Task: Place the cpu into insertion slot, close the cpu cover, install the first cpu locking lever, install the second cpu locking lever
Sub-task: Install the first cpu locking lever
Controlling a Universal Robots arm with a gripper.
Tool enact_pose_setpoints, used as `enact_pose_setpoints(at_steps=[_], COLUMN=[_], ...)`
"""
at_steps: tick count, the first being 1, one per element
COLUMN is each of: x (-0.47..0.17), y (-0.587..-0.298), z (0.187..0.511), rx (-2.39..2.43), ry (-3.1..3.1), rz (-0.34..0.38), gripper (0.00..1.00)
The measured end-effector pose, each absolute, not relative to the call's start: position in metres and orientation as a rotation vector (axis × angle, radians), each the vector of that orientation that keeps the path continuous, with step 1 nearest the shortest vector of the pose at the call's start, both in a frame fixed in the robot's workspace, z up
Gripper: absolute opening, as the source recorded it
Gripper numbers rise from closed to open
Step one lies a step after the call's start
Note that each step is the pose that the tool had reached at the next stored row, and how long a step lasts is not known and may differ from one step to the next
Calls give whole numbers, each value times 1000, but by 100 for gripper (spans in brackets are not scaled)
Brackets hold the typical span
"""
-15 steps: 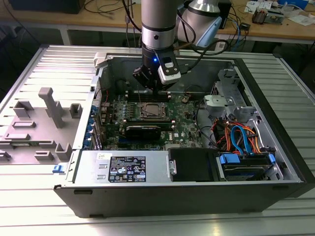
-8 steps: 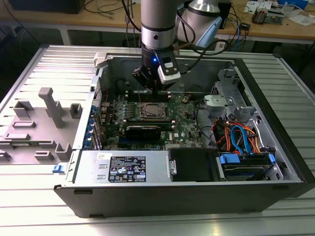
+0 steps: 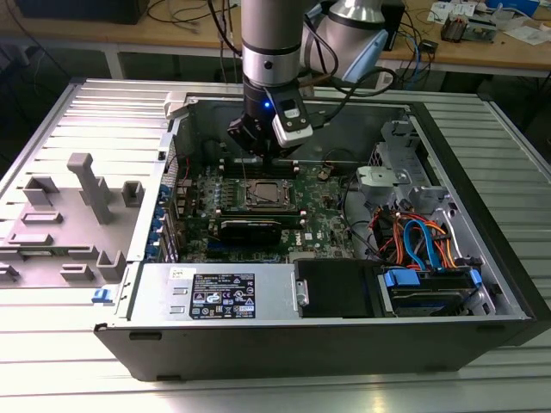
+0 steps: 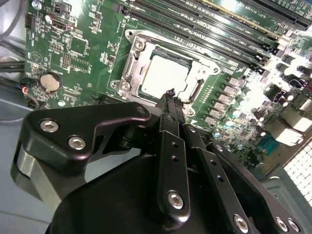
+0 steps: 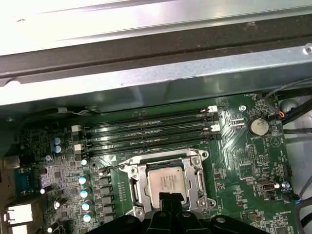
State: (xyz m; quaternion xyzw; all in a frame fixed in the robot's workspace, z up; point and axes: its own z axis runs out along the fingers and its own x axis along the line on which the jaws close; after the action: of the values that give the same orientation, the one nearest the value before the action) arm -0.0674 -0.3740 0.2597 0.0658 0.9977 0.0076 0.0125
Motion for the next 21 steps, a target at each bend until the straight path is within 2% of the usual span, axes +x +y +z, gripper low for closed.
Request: enact_pose_setpoints(at_steps=[21], x=[-98], y=[-374], z=[258], rx=[-55], ry=[3117], rz=[27], gripper=[11])
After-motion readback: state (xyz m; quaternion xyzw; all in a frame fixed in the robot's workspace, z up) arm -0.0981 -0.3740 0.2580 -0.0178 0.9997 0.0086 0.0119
